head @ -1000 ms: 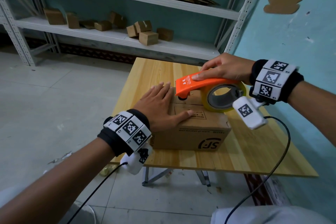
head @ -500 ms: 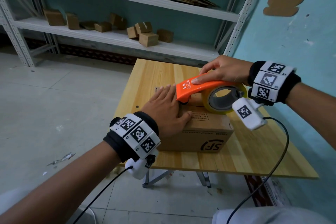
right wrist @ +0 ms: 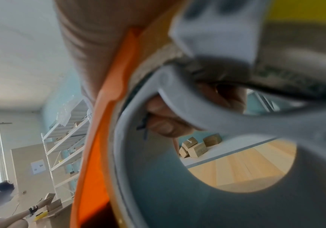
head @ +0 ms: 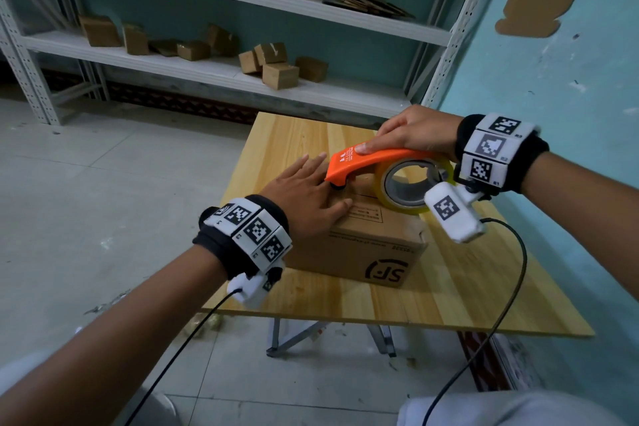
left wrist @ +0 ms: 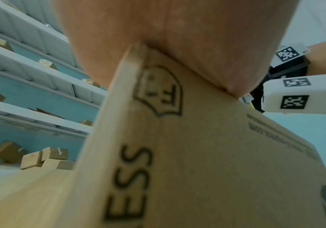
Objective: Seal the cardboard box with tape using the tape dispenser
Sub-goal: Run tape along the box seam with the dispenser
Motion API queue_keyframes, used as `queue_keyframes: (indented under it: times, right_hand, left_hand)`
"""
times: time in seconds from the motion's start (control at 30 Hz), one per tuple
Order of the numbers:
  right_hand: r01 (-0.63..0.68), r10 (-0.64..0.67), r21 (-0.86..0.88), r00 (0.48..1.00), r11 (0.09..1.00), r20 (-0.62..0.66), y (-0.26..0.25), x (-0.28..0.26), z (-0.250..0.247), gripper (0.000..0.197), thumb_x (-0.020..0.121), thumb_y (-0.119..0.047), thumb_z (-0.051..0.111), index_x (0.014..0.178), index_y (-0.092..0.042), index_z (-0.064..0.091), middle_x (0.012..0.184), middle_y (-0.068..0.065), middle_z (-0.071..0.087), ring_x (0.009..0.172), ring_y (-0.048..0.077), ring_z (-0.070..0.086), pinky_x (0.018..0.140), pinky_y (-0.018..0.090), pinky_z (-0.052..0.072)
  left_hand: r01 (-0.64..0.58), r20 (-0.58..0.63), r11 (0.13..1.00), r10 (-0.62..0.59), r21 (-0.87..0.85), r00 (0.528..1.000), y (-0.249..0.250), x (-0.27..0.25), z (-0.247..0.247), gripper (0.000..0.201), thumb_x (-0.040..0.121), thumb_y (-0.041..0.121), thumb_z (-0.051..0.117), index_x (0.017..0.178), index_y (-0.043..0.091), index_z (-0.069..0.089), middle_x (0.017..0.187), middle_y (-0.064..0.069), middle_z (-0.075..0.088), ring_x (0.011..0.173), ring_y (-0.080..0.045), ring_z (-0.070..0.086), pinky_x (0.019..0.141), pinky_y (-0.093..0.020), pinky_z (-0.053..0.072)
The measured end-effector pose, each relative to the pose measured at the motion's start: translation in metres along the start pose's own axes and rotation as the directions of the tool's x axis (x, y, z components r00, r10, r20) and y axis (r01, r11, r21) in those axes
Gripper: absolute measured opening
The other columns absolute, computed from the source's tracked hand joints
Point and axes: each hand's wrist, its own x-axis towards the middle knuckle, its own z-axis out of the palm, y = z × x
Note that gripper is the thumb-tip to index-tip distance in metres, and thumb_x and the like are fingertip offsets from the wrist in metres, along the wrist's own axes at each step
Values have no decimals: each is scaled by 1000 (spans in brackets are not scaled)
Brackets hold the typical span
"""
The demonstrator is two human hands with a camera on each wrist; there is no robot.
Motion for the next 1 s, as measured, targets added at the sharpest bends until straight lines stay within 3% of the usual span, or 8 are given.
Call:
queue_keyframes:
  times: [0.13, 0.27, 0.4, 0.73, 0.83, 0.93, 1.0]
  right_hand:
    - [-9, 9, -6, 1000, 1000, -6, -3, 2, 0, 58, 71, -61, 73, 104, -13, 74, 93, 8, 72, 73, 13, 63, 68, 24, 50]
    - [-3, 3, -2, 1000, 1000, -15, -1, 2, 1, 61, 70, -62, 73, 104, -11, 74, 90, 9, 71, 71, 13, 63, 68, 24, 50]
    - [10, -10, -9, 1000, 1000, -15, -1, 0, 0, 62, 71, -63, 71, 105, -11, 74, 99, 13, 73, 74, 16, 64, 69, 25, 50]
    - [32, -31, -52, 999, 998, 22, 1, 1, -4, 59, 76, -62, 66, 108, -13, 72, 98, 9, 73, 72, 11, 63, 65, 21, 49]
    - [42, -40, -67, 999, 997, 30, 1, 2, -4, 59, 77, -63, 65, 108, -13, 72, 98, 10, 72, 72, 11, 62, 64, 20, 48]
    - [46, -44, -75, 998, 996, 33, 1, 2, -4, 60, 78, -62, 65, 109, -11, 72, 94, 9, 71, 72, 12, 62, 65, 20, 48]
    - [48, -45, -86, 998, 995, 34, 1, 2, -4, 60, 78, -63, 64, 109, -12, 72, 93, 7, 71, 72, 12, 62, 65, 20, 49]
  left_hand:
    - [17, 12, 999, -16, -51, 1000, 0, 2, -3, 63, 100, 47, 19, 153, 18, 0, 161, -2, 0, 147, -16, -4, 119, -33, -7]
    - [46, -33, 994, -50, -99, 998, 9, 0, 0, 69, 98, 53, 22, 153, 15, 3, 160, -6, 8, 147, -19, 4, 120, -34, 1]
    - [63, -57, 995, -68, -83, 996, 11, 1, 2, 73, 96, 59, 17, 153, 15, 5, 159, -8, 12, 147, -20, 7, 120, -35, 0]
    - [88, -34, 993, -91, -82, 995, 20, 4, 5, 68, 98, 53, 16, 153, 15, 3, 160, -9, 6, 148, -20, 1, 120, -37, -3]
    - [104, -8, 993, -105, -58, 994, 23, 6, 6, 64, 100, 47, 16, 152, 11, 12, 159, -10, 11, 148, -22, 3, 120, -38, -3]
    - [114, -27, 993, -115, -40, 993, 28, 8, 7, 57, 101, 41, 15, 143, 8, 34, 156, -12, 23, 147, -23, 8, 120, -39, -3]
    - [110, -53, 993, -111, -33, 992, 28, 7, 10, 57, 100, 41, 15, 141, 8, 37, 154, -11, 27, 146, -23, 10, 120, -39, -3]
